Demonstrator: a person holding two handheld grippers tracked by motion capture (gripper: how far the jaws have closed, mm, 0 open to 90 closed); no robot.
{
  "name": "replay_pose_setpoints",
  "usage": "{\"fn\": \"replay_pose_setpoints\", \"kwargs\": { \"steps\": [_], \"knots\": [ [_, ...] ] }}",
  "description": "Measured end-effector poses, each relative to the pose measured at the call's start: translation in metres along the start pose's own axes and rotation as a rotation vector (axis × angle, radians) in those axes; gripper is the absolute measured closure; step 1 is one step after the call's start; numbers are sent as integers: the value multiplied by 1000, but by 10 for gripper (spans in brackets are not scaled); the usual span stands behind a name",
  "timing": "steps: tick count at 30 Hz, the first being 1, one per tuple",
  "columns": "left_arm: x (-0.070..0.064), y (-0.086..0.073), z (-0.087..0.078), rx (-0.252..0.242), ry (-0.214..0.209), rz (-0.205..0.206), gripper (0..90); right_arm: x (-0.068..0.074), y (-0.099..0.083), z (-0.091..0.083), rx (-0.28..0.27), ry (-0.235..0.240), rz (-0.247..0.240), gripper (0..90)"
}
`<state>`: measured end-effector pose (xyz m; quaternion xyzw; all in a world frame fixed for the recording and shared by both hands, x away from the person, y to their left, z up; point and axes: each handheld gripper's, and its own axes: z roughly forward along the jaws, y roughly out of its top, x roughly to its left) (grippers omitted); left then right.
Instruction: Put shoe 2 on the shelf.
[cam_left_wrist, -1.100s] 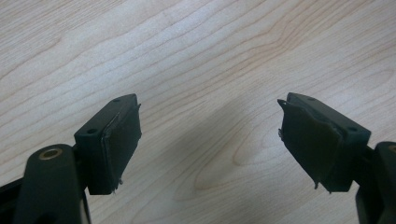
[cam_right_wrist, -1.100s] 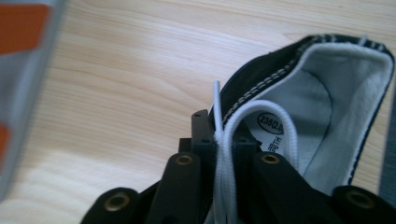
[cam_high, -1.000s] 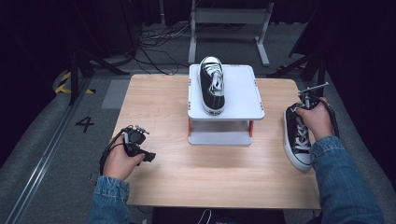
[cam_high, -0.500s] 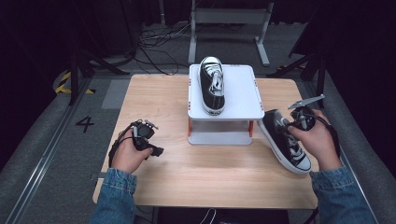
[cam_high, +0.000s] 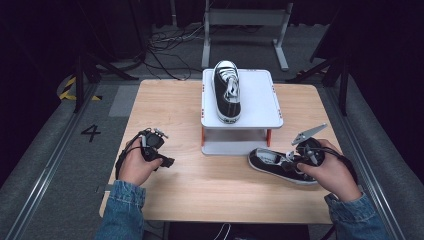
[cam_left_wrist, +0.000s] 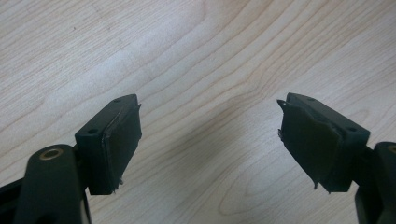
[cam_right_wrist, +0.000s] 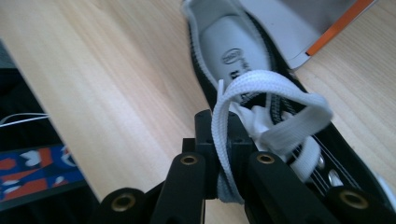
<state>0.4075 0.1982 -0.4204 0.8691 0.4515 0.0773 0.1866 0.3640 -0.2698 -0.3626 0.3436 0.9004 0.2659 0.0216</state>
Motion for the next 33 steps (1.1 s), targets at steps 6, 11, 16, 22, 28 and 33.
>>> {"fn": "replay_pose_setpoints", "kwargs": {
  "steps": [6,11,16,22,28,33],
  "knots": [
    [1,0,0,-1,0,0,210,-6,-9,-2,24,92,44,877],
    [-1,1,2,5,-3,3,210,0,-4,8,46,23,31,851],
    [-1,3,4,8,-5,4,210,9,-8,1,58,-121,48,556],
    [-3,10,7,7,-14,20,210,22,-16,12,130,-164,66,362],
    [-5,18,11,14,-25,35,210,20,-20,34,187,-199,83,295],
    [-6,20,10,8,-28,35,210,13,-19,41,170,-217,140,377]
  ]
}}
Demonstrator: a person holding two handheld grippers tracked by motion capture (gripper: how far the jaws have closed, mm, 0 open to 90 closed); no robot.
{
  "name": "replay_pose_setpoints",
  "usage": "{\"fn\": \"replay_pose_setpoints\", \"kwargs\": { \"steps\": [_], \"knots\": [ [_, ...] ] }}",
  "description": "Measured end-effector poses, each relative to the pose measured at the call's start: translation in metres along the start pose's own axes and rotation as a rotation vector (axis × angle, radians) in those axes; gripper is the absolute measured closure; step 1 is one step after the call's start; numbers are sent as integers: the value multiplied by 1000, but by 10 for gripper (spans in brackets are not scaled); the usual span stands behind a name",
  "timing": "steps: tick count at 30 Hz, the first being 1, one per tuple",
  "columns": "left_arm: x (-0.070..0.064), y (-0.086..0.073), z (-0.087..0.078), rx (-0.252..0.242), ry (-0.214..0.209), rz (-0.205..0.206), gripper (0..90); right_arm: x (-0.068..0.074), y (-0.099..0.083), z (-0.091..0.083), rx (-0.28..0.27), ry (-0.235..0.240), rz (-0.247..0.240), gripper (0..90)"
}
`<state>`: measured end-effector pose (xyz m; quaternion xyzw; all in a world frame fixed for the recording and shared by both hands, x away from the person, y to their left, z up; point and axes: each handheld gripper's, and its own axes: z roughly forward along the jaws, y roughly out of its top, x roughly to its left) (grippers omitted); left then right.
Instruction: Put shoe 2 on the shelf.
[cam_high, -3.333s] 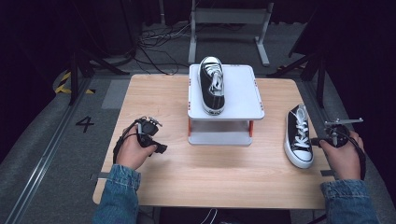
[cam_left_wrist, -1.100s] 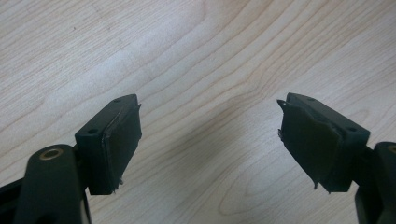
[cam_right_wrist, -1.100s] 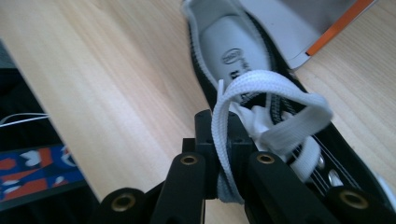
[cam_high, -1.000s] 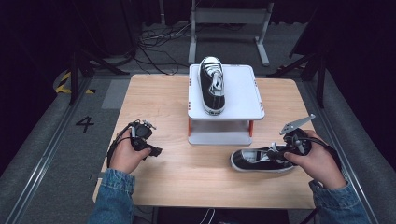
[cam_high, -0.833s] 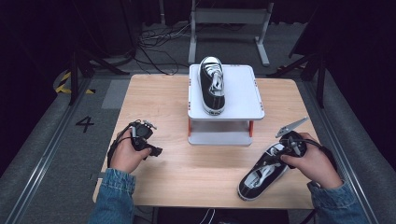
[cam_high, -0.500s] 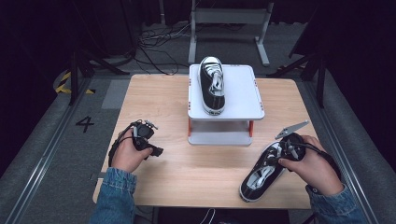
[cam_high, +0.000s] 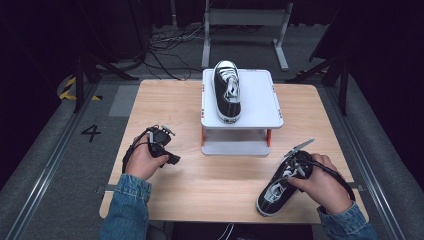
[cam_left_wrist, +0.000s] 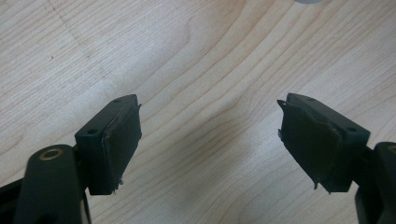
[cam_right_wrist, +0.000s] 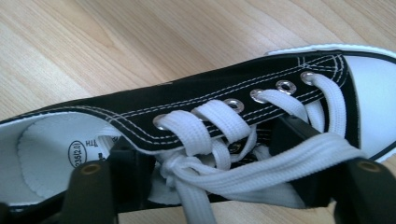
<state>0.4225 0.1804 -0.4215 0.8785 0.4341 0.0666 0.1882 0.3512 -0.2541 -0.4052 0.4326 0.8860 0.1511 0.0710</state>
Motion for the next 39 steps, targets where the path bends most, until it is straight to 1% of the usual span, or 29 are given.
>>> {"fn": "replay_pose_setpoints", "kwargs": {
  "steps": [1,2,3,4,5,7,9,10,13,16,18,19,22,25,27,31,35,38,39],
  "knots": [
    [0,0,0,-2,-1,-1,210,-2,0,-2,2,-7,-9,449],
    [1,-1,-1,-1,0,3,210,-2,0,-4,12,-5,-11,545],
    [2,-2,-1,2,3,-2,210,-2,0,-5,7,11,3,602],
    [2,-2,-1,-1,4,-4,210,-2,1,-7,8,3,3,648],
    [3,-3,-2,-4,5,-6,210,-1,2,-9,10,-4,1,687],
    [4,-6,-5,-14,8,-18,210,-2,5,-15,11,-36,-26,741],
    [6,-10,-7,-18,6,-23,210,-6,6,-23,8,-57,-34,770],
    [6,-10,-7,-18,6,-23,210,-6,6,-23,8,-57,-34,770],
    [8,-16,-8,-10,13,-36,210,-16,9,-36,-24,-82,-47,794],
    [11,-21,-9,-10,28,-53,210,-26,14,-47,-60,-75,-69,802],
    [11,-25,-11,-10,22,-54,210,-31,20,-55,-78,-72,-94,804],
    [12,-28,-12,-9,27,-62,210,-33,23,-60,-83,-80,-106,804],
    [14,-33,-15,-19,37,-82,210,-39,35,-76,-98,-112,-121,803],
    [15,-37,-17,-22,43,-93,210,-45,42,-90,-124,-144,-128,803],
    [16,-38,-17,-23,44,-94,211,-49,48,-101,-134,-162,-133,803],
    [17,-40,-17,-28,46,-101,211,-56,60,-123,-164,-205,-158,803],
    [18,-41,-16,-26,45,-104,210,-59,74,-145,-195,-236,-172,803],
    [18,-40,-15,-28,45,-107,211,-60,89,-159,-231,-263,-198,804],
    [18,-40,-15,-27,43,-102,211,-60,94,-162,-241,-272,-207,804]
  ]
}}
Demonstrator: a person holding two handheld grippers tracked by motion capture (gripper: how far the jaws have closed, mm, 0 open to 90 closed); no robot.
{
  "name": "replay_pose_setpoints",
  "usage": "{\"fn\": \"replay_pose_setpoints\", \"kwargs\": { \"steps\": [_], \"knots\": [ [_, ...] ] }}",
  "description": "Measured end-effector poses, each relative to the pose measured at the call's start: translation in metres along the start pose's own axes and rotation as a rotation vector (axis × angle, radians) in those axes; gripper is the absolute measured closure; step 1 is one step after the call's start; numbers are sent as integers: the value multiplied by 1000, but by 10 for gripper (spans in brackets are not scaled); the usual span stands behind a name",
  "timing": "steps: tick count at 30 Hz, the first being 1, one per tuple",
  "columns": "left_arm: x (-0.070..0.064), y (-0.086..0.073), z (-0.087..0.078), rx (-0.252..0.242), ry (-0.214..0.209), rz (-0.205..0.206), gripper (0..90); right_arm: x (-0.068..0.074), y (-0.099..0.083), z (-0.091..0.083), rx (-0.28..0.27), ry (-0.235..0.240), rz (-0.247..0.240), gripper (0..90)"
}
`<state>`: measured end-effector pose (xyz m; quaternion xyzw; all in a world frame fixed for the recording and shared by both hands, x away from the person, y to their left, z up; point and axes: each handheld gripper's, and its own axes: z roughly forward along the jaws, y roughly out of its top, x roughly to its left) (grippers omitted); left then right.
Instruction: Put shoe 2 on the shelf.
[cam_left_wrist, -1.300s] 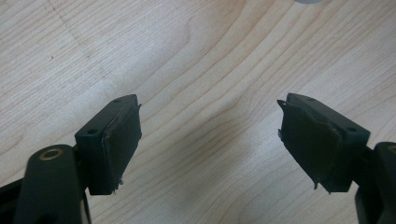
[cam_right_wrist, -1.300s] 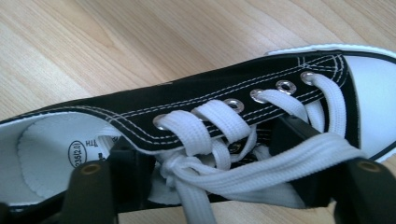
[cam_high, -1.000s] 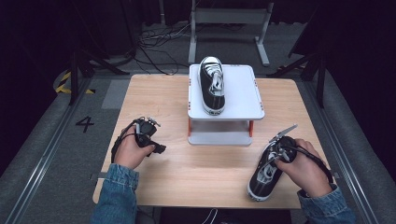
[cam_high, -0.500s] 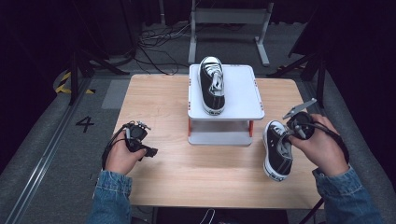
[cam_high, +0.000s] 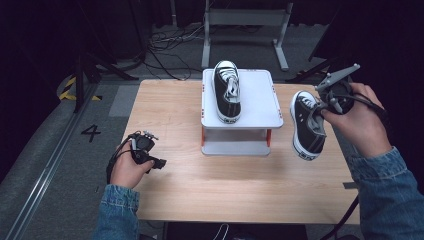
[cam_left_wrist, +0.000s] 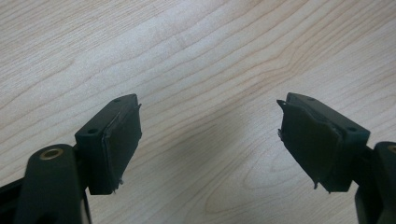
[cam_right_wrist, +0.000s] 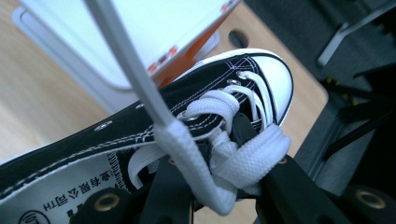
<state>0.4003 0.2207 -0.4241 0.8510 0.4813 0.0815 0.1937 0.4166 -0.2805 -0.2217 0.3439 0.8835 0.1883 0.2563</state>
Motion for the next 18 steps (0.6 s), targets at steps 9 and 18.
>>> {"fn": "replay_pose_setpoints", "kwargs": {
  "steps": [9,18],
  "knots": [
    [0,-2,-1,-24,18,14,213,-6,46,10,-71,-6,-43,804],
    [-8,-14,-12,-100,43,12,220,1,93,42,-81,-16,-102,804]
  ]
}}
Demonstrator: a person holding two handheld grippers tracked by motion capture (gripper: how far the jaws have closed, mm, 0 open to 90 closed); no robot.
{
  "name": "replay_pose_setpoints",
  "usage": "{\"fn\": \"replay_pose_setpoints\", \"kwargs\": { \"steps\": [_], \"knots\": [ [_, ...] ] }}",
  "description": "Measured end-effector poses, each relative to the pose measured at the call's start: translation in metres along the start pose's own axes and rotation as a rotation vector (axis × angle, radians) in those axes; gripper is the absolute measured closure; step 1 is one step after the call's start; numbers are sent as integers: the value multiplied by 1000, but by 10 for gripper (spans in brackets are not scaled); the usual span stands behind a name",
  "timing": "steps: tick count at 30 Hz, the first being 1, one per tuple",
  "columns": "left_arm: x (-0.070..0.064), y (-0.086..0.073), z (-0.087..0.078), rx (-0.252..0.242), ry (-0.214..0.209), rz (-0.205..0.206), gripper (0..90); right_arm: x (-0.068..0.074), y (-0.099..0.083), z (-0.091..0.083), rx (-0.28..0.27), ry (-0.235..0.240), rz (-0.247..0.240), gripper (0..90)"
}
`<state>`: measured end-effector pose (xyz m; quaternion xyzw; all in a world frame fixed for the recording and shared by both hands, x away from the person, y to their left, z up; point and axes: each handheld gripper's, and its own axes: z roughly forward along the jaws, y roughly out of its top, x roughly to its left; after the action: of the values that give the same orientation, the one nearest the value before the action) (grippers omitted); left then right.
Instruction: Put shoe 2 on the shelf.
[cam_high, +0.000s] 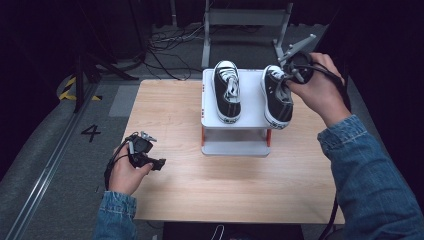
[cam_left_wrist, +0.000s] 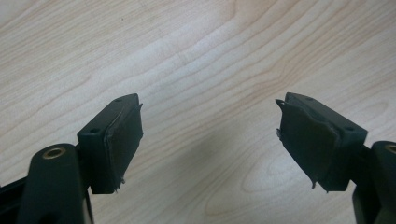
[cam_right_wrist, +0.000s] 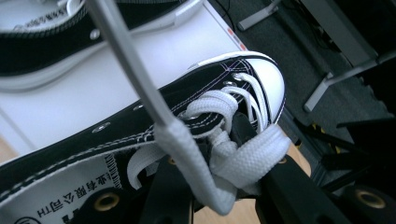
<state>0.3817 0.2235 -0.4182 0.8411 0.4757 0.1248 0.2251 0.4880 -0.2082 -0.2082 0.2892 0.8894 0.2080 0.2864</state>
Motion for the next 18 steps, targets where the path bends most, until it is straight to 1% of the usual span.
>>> {"fn": "replay_pose_setpoints", "kwargs": {
  "steps": [1,2,3,4,5,7,9,11,12,13,15,16,18],
  "knots": [
    [1,-2,0,3,4,-2,220,1,4,5,-5,1,-6,805],
    [2,-4,-1,10,1,-4,220,1,8,11,-12,-6,-17,805],
    [2,-5,-1,9,7,-9,220,3,14,19,-20,-11,-31,805],
    [4,-7,-2,10,6,-5,220,3,14,19,-20,-11,-31,805],
    [4,-8,-3,7,6,-15,220,3,17,23,-25,-18,-43,805],
    [5,-9,-4,1,4,-20,220,5,22,31,-33,-32,-61,806],
    [6,-10,-3,10,1,-20,220,6,26,39,-38,-49,-71,806],
    [6,-9,-2,15,0,-16,220,7,29,47,-38,-60,-93,806],
    [6,-9,-2,16,-2,-16,219,11,33,53,-31,-72,-125,806],
    [6,-9,-2,14,-4,-18,219,11,33,53,-31,-72,-125,806],
    [5,-8,-1,14,-3,-17,219,14,35,58,-29,-74,-154,806],
    [6,-7,-1,15,-10,-12,218,17,37,61,-29,-73,-161,805],
    [5,-6,1,19,-10,-9,218,20,38,64,-26,-69,-160,805]
  ]
}}
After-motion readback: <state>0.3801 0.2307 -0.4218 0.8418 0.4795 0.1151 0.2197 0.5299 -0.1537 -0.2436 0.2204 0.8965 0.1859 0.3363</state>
